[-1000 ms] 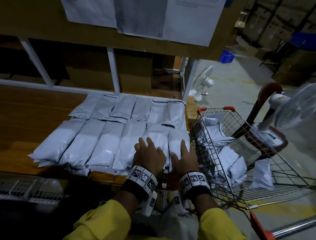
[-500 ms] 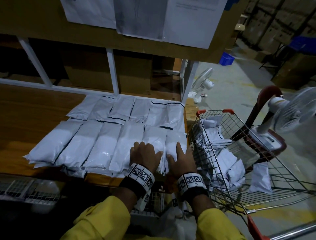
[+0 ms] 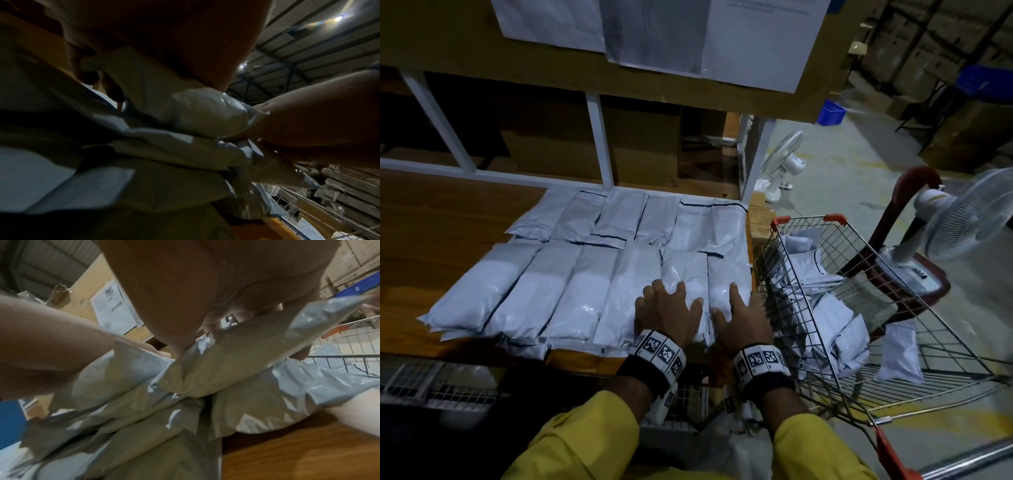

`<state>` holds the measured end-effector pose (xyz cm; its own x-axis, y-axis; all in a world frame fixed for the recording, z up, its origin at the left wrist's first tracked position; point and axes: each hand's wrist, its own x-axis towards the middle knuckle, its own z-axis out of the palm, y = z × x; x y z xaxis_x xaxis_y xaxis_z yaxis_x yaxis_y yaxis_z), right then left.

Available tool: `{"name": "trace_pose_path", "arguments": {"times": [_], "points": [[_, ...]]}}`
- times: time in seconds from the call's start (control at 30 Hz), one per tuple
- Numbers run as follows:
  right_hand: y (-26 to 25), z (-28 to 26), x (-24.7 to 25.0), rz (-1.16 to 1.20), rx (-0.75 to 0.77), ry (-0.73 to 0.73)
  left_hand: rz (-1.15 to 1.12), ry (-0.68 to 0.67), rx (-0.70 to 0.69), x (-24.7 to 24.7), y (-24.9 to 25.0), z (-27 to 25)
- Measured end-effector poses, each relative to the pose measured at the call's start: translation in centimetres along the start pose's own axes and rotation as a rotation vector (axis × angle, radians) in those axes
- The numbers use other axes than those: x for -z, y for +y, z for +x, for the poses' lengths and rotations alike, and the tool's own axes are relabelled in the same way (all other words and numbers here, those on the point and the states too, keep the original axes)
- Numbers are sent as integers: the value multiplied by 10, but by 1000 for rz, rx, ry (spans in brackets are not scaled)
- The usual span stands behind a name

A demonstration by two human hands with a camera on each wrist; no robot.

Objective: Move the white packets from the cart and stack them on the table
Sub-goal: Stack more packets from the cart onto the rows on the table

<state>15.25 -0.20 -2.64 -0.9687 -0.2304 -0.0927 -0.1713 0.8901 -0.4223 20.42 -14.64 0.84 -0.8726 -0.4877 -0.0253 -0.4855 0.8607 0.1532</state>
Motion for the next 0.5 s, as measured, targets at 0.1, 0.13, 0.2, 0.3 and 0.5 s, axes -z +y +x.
{"name": "trace_pose_path", "arguments": {"times": [0.1,0.13,0.2,0.3,0.5], "points": [[1,2,1,-3,-7,-30,-10,17,-6,-3,-3,2],[1,3,2,2,-4,-36,-19,29,-5,-2,-4,2],[4,4,3,31,2,-38,-34,61,-3,-1,-5,3],[6,6,8,146,-17,-5,-92,142,6,6,-6,3],[19,5,26,191,-92,79,-185,322,-37,33,9,7]]}}
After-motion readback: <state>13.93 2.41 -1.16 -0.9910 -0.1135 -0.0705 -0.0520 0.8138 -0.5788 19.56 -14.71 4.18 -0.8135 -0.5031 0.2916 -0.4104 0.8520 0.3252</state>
